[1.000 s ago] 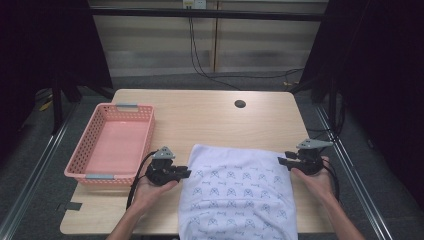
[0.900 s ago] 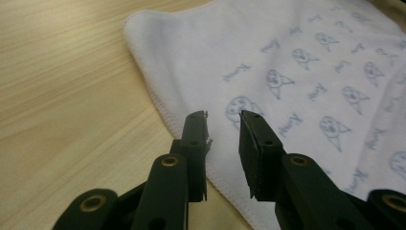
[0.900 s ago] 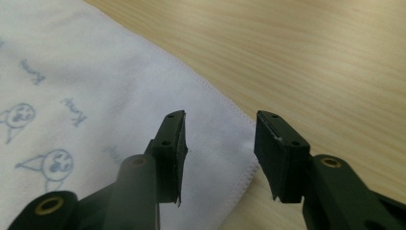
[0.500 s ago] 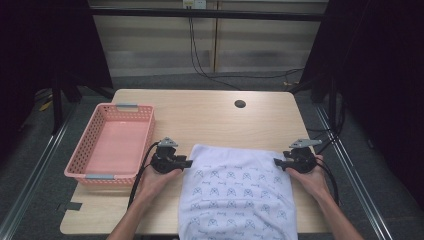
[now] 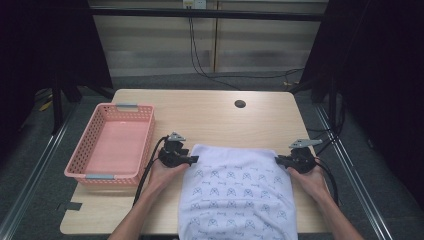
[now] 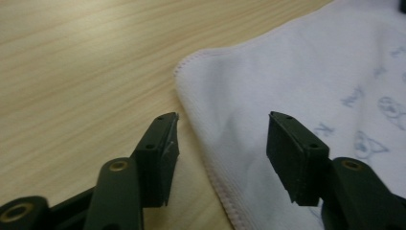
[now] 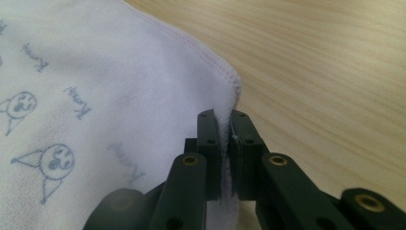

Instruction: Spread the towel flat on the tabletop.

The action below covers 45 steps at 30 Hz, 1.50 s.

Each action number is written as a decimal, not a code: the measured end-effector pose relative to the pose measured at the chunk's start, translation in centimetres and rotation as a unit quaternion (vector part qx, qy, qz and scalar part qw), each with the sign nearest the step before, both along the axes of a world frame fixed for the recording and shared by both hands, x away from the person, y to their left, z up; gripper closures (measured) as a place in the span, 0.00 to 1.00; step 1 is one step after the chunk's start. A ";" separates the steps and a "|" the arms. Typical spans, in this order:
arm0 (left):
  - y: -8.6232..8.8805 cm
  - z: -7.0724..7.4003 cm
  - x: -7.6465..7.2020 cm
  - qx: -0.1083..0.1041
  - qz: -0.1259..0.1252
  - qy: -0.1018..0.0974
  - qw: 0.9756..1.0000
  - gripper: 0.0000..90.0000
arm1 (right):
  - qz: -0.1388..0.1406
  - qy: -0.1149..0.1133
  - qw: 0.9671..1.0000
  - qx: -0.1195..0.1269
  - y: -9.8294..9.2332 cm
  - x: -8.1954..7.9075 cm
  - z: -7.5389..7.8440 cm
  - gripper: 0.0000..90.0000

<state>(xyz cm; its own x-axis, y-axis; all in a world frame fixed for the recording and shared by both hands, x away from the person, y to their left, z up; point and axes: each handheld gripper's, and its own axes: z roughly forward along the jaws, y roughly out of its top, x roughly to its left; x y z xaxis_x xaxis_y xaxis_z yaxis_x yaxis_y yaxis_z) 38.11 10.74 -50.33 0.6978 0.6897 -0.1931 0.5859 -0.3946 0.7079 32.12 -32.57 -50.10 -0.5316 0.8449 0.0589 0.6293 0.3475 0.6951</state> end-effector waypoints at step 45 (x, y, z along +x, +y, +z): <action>2.5 15.6 4.4 -0.111 -0.011 -0.153 0.982 0.97 | 0.000 -0.164 0.975 0.149 -1.4 6.6 16.0 0.94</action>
